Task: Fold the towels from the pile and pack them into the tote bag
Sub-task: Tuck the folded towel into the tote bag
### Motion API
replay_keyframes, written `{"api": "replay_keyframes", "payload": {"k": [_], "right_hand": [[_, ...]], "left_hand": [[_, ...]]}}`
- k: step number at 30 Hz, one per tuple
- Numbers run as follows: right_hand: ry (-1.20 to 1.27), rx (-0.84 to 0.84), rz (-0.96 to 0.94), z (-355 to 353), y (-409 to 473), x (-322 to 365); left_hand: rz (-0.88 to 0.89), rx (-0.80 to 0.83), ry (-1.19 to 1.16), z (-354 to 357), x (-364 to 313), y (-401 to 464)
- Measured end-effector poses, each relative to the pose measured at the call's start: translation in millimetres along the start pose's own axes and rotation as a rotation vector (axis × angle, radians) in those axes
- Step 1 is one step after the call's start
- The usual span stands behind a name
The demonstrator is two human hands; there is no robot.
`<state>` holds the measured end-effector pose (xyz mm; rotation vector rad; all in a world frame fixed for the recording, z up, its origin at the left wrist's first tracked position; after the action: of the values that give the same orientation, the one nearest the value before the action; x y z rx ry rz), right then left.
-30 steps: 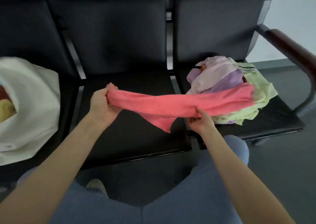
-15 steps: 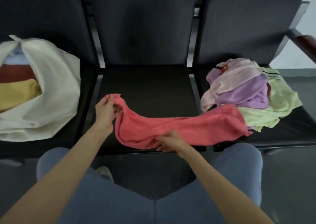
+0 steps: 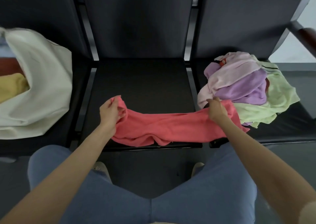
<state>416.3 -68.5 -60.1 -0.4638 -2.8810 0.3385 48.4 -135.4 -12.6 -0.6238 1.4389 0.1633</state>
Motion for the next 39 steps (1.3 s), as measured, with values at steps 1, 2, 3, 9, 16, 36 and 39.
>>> {"api": "replay_keyframes", "payload": {"k": [1,2,3,9,16,36,39], "right_hand": [[-0.062,0.046,-0.009,-1,1,-1],[-0.137,0.069,-0.016,-2,3,-3],[-0.226,0.064,-0.016,-5,1,-2],[0.076,-0.572,-0.243,-39,-23,28],[0.237,-0.64,-0.591,5,-99,58],[0.299,0.004,-0.158,22,-52,122],[0.342,0.165,-0.019,25,-40,128]], "left_hand": [[0.003,0.016,0.019,4,0,-1],[0.004,0.032,0.036,8,1,-2],[0.007,0.048,0.051,11,1,-4],[0.116,0.054,0.051,10,-5,-5],[0.111,-0.015,0.082,-8,4,-6],[0.409,0.096,0.503,-65,-3,-10],[0.439,0.172,0.61,-74,-11,-10]]}}
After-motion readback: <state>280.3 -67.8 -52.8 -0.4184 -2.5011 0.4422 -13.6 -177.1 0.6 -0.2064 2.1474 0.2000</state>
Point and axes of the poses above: each hand's wrist, its own y-axis towards the middle knuckle, its own z-axis out of the palm, x = y × z, the point moved 2 cm from there along y, towards the middle knuckle, and after that the axes turned 7 degrees about z, right-handed, at the moved point
